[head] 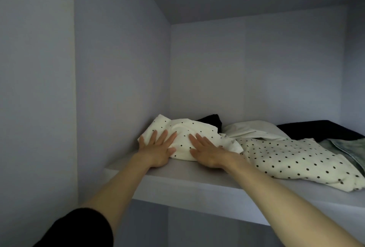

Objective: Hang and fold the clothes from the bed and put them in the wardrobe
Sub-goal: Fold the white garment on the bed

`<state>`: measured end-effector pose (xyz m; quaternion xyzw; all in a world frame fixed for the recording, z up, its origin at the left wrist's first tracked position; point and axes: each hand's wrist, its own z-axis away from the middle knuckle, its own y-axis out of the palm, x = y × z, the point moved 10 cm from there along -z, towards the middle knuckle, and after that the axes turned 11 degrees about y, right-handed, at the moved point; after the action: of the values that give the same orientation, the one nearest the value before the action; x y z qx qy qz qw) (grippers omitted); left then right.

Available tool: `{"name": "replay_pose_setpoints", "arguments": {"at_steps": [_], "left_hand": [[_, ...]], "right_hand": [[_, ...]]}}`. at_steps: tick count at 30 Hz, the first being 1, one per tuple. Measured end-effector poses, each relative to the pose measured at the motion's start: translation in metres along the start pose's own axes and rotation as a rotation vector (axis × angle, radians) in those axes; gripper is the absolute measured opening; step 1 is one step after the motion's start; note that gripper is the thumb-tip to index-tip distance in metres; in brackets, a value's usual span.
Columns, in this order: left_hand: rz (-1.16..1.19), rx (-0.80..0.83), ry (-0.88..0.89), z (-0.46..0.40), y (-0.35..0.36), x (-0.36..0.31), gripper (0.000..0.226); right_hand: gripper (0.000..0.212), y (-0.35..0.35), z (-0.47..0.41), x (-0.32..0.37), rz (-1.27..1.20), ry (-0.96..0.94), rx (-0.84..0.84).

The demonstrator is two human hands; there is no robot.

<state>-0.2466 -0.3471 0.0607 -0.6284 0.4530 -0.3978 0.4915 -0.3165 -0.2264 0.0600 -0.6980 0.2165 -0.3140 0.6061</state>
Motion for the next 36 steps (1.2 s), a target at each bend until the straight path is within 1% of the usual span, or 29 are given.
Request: {"name": "replay_pose_setpoints", "arguments": {"at_steps": [5,7,10,13,15,17,18,20,22,23,24,26,30,34,36], "left_hand": [[0.062,0.005,-0.011,0.012,0.002,0.003,0.055],[0.101,-0.039,-0.005,0.024,-0.001,-0.002,0.055],[0.212,-0.163,0.054,0.045,-0.016,-0.028,0.055],[0.349,-0.348,0.201,0.067,-0.038,-0.076,0.053],[0.406,-0.469,0.362,0.090,-0.050,-0.120,0.052],[0.419,-0.565,0.520,0.118,-0.057,-0.163,0.050],[0.437,-0.592,0.595,0.135,-0.055,-0.186,0.050],[0.507,-0.605,0.667,0.168,-0.045,-0.219,0.047],[0.616,-0.558,0.694,0.194,-0.025,-0.247,0.044],[0.668,-0.505,0.728,0.209,-0.011,-0.269,0.043],[0.698,-0.460,0.746,0.216,0.000,-0.278,0.042],[0.758,-0.336,0.827,0.242,0.029,-0.321,0.042],[0.840,-0.076,0.970,0.313,0.091,-0.407,0.038],[0.907,0.188,1.142,0.398,0.144,-0.491,0.033],[0.930,0.313,1.217,0.442,0.161,-0.532,0.032]], "right_hand": [[0.052,-0.011,0.007,-0.006,0.035,-0.028,-0.116],[0.051,-0.016,0.024,-0.008,0.027,-0.051,-0.170],[0.050,-0.023,0.066,-0.011,0.014,-0.063,-0.276],[0.049,-0.034,0.122,-0.015,-0.083,-0.074,-0.406],[0.045,-0.043,0.165,-0.025,-0.199,-0.053,-0.511],[0.040,-0.048,0.210,-0.045,-0.311,0.017,-0.624],[0.039,-0.044,0.239,-0.059,-0.343,0.091,-0.663],[0.037,-0.026,0.290,-0.085,-0.348,0.232,-0.697],[0.038,-0.004,0.337,-0.110,-0.303,0.351,-0.707],[0.038,0.012,0.368,-0.125,-0.286,0.428,-0.698],[0.038,0.022,0.381,-0.134,-0.286,0.465,-0.680],[0.038,0.052,0.435,-0.158,-0.311,0.596,-0.639],[0.034,0.123,0.559,-0.193,-0.411,0.853,-0.609],[0.032,0.195,0.673,-0.201,-0.491,1.065,-0.486],[0.033,0.214,0.732,-0.206,-0.530,1.177,-0.461]]}}
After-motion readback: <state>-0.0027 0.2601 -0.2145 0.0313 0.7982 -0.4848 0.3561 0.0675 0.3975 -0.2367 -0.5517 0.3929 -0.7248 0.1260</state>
